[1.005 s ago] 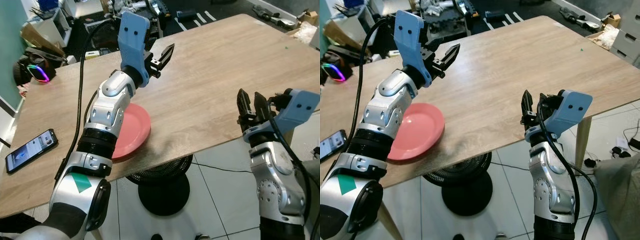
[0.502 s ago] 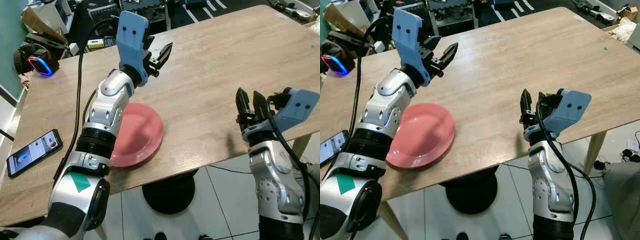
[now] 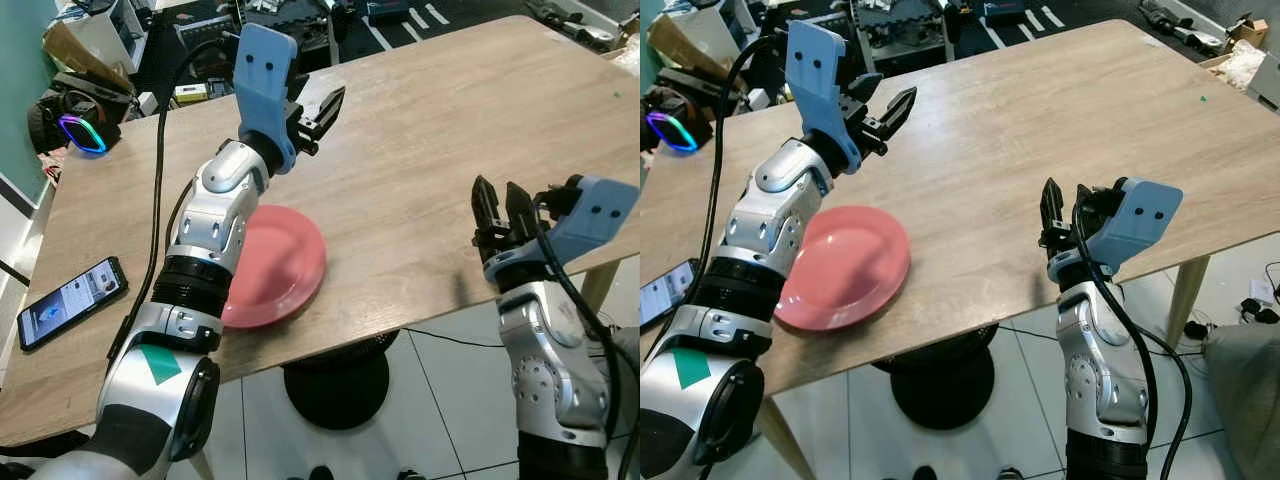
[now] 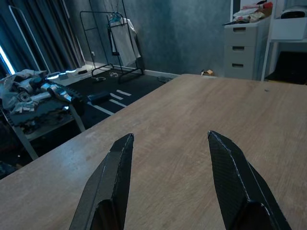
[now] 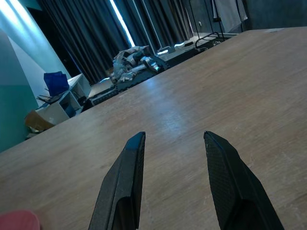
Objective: Setting the table
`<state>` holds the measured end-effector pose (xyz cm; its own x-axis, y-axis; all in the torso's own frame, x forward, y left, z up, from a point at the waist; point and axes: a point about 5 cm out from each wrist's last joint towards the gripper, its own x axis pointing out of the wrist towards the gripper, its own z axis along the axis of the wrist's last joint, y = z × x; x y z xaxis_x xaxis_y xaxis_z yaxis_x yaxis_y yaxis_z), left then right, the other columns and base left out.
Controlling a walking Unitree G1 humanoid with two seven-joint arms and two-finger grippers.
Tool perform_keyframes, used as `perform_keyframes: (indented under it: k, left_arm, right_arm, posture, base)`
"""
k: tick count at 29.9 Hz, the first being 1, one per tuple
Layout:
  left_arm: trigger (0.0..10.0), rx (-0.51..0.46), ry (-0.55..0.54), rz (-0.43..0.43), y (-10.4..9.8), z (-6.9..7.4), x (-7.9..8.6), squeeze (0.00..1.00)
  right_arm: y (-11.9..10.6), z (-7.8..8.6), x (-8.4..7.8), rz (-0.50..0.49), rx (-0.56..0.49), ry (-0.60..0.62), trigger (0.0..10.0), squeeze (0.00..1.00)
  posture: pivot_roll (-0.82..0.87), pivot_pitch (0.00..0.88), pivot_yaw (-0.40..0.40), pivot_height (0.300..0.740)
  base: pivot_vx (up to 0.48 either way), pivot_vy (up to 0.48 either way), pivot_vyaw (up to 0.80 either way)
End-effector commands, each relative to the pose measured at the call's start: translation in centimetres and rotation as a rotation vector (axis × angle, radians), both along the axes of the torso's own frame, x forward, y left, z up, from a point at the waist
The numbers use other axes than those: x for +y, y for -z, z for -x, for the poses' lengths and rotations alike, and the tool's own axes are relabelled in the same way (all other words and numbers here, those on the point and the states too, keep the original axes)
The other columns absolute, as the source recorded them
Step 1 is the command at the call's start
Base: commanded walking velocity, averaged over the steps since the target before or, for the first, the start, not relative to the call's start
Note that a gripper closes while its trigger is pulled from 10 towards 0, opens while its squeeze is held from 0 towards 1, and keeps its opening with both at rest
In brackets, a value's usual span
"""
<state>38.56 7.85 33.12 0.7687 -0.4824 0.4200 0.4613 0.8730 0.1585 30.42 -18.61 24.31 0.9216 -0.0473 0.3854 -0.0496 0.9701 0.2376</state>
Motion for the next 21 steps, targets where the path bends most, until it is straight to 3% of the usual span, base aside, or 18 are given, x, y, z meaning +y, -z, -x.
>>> perform_keyframes:
  k: [1, 11, 21]
  left_arm:
    - [10.0, 0.006, -0.025, -0.006, 0.3, -0.2, 0.7, 0.00]
    - [10.0, 0.025, -0.081, -0.001, 1.6, 0.3, 2.5, 0.00]
    - [10.0, 0.048, -0.219, 0.063, 2.9, 1.7, 6.5, 0.00]
  right_arm:
    - [0.4, -0.1, 0.4, 0.001, 0.011, -0.018, 10.0, 0.00]
    - [0.5, -0.1, 0.6, 0.014, 0.014, -0.034, 10.0, 0.00]
    - [0.7, -0.3, 1.7, 0.029, -0.001, -0.106, 10.0, 0.00]
  posture:
    - [-0.16, 0.106, 0.219, 0.740]
    - [-0.15, 0.106, 0.210, 0.740]
    - [-0.09, 0.076, 0.187, 0.740]
  base:
    - [0.000, 0.000, 0.00]
    - [0.000, 0.000, 0.00]
    - [0.000, 0.000, 0.00]
